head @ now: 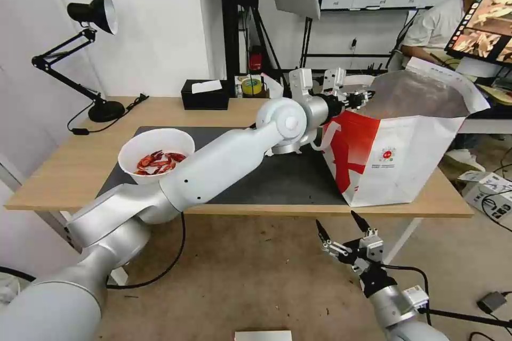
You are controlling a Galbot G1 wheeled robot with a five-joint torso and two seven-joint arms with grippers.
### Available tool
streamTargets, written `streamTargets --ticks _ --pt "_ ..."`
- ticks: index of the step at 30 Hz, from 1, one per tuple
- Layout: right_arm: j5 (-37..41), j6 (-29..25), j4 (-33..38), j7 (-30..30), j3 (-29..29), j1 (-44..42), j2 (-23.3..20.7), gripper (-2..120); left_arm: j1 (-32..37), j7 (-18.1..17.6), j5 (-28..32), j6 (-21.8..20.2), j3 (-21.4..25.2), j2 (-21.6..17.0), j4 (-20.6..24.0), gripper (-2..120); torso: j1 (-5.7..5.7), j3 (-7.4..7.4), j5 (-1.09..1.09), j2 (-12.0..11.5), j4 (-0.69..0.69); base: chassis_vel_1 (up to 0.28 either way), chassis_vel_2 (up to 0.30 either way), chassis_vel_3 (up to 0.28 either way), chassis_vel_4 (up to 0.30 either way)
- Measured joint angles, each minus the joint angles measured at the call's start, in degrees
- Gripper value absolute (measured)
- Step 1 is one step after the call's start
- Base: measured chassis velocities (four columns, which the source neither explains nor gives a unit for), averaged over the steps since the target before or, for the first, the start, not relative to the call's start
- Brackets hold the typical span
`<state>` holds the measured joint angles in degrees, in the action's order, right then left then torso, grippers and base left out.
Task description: Pick up the trash from the table and place it into the takeout bag.
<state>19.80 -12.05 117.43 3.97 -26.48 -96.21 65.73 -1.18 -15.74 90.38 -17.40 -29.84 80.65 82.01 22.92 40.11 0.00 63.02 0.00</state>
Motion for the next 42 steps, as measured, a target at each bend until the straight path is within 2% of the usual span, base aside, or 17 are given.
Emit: streamTargets --ticks 4,6,7,9,12,15,17,18,21,22,24,25,27,28,31,36,42 --pt "-0.1 0.2 0.1 0.0 0.2 0.1 0.1 100 0.2 0.0 -0.1 0.9 0.6 -0.2 0.2 55 0.0 0.0 0.0 0.0 -0.01 0.0 0.0 0.0 0.0" --pt "0.0 0.9 0.8 0.0 0.2 0.3 -0.1 100 0.8 0.0 -0.3 2.6 2.8 -2.0 2.2 71 0.0 0.0 0.0 0.0 0.0 0.0 0.0 0.0 0.0" --pt "0.0 0.9 0.8 0.0 0.2 0.3 -0.1 100 0.8 0.0 -0.3 2.6 2.8 -2.0 2.2 71 0.0 0.0 0.0 0.0 0.0 0.0 0.0 0.0 0.0" --pt "0.2 1.0 1.0 0.0 0.2 0.6 -0.2 100 1.5 0.0 -0.4 3.1 5.0 -4.3 5.1 95 0.0 0.0 -0.01 0.0 0.0 0.0 0.0 0.0 0.0" --pt "0.3 1.1 1.2 -0.1 0.2 0.8 -0.4 100 2.1 -0.1 -0.7 3.4 5.9 -6.2 6.9 99 0.0 0.0 -0.01 0.0 -0.01 0.0 0.0 0.0 0.0" --pt "1.0 1.1 1.8 -0.1 0.2 1.2 -0.6 100 4.0 0.0 -2.7 4.3 7.1 -10.2 9.9 100 0.0 0.0 -0.01 0.0 0.0 0.0 0.0 0.0 0.0" --pt "1.6 1.1 2.4 -0.1 0.2 1.7 -0.7 100 9.1 0.5 -7.7 6.4 9.2 -16.8 14.7 100 0.0 0.0 -0.03 0.0 0.01 0.0 0.0 0.0 0.0" --pt "1.6 1.1 2.4 -0.1 0.2 1.7 -0.7 100 9.1 0.5 -7.7 6.4 9.2 -16.8 14.7 100 0.0 0.0 -0.03 0.0 0.01 0.0 0.0 0.0 0.0" --pt "1.8 1.1 2.7 -0.1 0.4 2.6 -1.3 100 21.4 2.6 -18.1 7.5 16.5 -27.4 22.5 100 -0.01 -0.01 -0.03 0.0 0.03 0.0 0.0 0.0 0.0" --pt "1.8 1.1 2.7 -0.1 0.4 2.6 -1.3 100 21.4 2.6 -18.1 7.5 16.5 -27.4 22.5 100 -0.01 -0.01 -0.03 0.0 0.03 0.0 0.0 0.0 0.0" --pt "1.8 1.2 2.6 -0.1 0.6 3.2 -1.6 100 29.9 4.7 -23.4 8.7 21.8 -31.2 25.4 100 -0.01 0.0 -0.03 0.0 0.02 0.0 0.0 0.0 0.0" --pt "1.8 1.2 2.6 -0.1 0.6 3.2 -1.6 100 29.9 4.7 -23.4 8.7 21.8 -31.2 25.4 100 -0.01 0.0 -0.03 0.0 0.02 0.0 0.0 0.0 0.0" --pt "1.8 1.2 2.6 -0.1 0.7 3.5 -1.6 100 37.9 7.8 -31.9 10.5 27.3 -33.2 27.5 100 -0.01 0.0 -0.02 0.0 0.0 0.0 0.0 0.0 0.0" --pt "1.8 1.2 2.6 -0.1 0.7 3.5 -1.6 100 37.9 7.8 -31.9 10.5 27.3 -33.2 27.5 100 -0.01 0.0 -0.02 0.0 0.0 0.0 0.0 0.0 0.0" --pt "2.1 1.2 2.6 -0.2 0.5 3.5 -1.6 100 48.5 11.2 -40.6 13.9 34.3 -34.3 30.0 100 -0.01 -0.01 -0.01 0.0 0.01 0.0 0.0 0.0 0.0" --pt "2.5 1.2 2.4 -0.2 0.1 3.4 -1.6 100 59.9 14.0 -46.6 18.4 41.3 -34.4 32.0 100 -0.01 -0.01 -0.02 0.0 0.01 0.0 0.0 0.0 0.0" --pt "2.6 1.1 2.0 -0.3 -0.1 3.6 -1.6 100 70.5 15.1 -51.2 21.2 50.6 -31.2 33.8 100 -0.01 -0.01 -0.01 0.0 -0.01 0.0 0.0 0.0 0.0"
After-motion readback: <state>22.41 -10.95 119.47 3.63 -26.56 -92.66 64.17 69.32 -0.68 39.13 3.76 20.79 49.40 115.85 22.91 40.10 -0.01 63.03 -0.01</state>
